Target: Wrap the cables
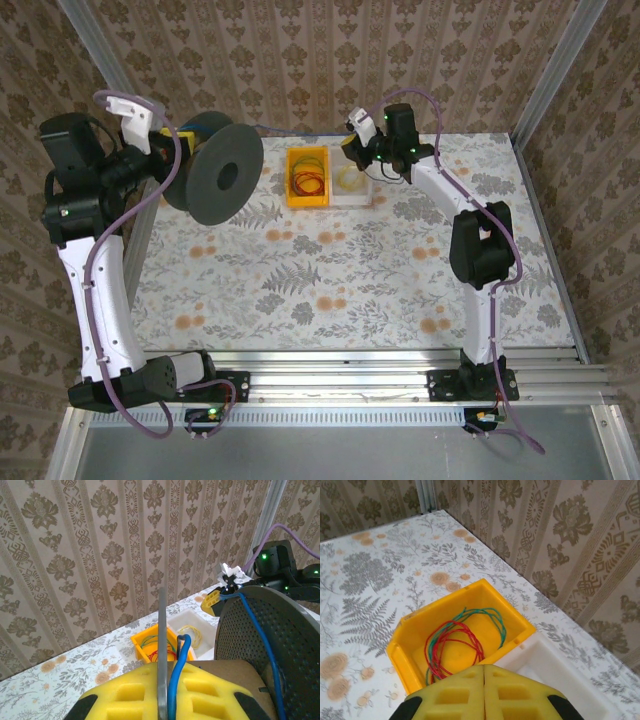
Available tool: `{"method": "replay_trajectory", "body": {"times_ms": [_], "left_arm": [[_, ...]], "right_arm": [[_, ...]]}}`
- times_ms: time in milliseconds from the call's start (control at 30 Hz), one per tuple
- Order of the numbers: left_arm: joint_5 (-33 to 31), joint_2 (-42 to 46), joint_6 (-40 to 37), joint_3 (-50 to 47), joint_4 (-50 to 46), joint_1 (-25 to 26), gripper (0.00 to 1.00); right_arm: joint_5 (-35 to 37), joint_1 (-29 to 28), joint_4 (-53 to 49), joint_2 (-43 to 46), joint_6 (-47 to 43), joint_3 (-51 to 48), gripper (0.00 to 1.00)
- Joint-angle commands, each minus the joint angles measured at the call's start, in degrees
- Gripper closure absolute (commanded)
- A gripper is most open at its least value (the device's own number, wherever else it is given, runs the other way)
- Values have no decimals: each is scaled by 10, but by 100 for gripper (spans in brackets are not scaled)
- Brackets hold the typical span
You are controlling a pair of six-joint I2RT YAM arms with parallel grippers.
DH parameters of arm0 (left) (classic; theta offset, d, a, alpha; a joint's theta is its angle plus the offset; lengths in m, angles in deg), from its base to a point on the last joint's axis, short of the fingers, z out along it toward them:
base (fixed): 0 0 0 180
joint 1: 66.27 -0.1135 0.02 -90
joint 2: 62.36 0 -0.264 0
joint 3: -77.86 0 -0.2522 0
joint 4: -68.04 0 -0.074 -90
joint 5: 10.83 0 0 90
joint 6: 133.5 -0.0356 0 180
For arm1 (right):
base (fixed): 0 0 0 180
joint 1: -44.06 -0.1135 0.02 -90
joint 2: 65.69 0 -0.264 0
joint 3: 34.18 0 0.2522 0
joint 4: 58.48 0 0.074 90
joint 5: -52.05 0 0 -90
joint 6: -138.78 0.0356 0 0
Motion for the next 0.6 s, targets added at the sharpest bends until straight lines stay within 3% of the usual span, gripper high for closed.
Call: {"method": "replay_trajectory", "body": {"times_ms": [0, 367, 467, 567], "left_arm": [[33, 3, 22, 27, 47, -5, 100], [116, 7, 128, -23, 185, -6, 100], [120, 9, 132, -34, 189, -6, 100], [116, 18, 129, -52, 190, -6, 100]], "right_arm": [[26, 3, -27, -12, 3, 4, 100], [61, 9, -165, -12, 26, 33, 100], [23, 26, -139, -2, 91, 18, 100], [-39, 56, -49, 16, 187, -21, 100]]}}
